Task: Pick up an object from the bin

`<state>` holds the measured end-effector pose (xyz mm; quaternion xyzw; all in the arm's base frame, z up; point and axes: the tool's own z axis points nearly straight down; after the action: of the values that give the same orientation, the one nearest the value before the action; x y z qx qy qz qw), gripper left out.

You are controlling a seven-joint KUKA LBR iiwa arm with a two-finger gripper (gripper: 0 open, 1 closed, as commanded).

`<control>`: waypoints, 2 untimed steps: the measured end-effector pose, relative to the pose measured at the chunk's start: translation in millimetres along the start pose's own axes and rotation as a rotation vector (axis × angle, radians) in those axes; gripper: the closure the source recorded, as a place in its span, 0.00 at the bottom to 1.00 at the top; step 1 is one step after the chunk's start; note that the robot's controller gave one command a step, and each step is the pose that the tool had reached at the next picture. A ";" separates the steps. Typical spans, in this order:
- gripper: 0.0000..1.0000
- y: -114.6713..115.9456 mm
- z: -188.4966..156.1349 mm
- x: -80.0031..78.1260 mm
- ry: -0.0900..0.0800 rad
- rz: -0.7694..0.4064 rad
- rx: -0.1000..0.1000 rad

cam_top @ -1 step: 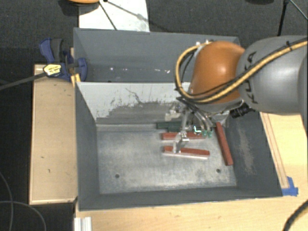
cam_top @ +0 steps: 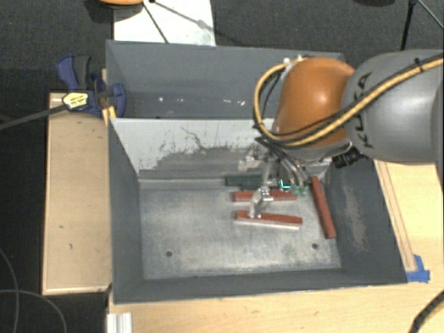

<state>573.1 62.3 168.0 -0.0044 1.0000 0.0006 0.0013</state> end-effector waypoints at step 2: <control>0.00 -24.2 77.6 1.4 0.001 0.079 -0.001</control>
Offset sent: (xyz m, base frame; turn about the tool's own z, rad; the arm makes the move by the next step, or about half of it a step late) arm -0.0040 -0.0280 -0.0772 0.0919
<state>572.1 38.1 90.4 0.0354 0.9994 0.0012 0.0006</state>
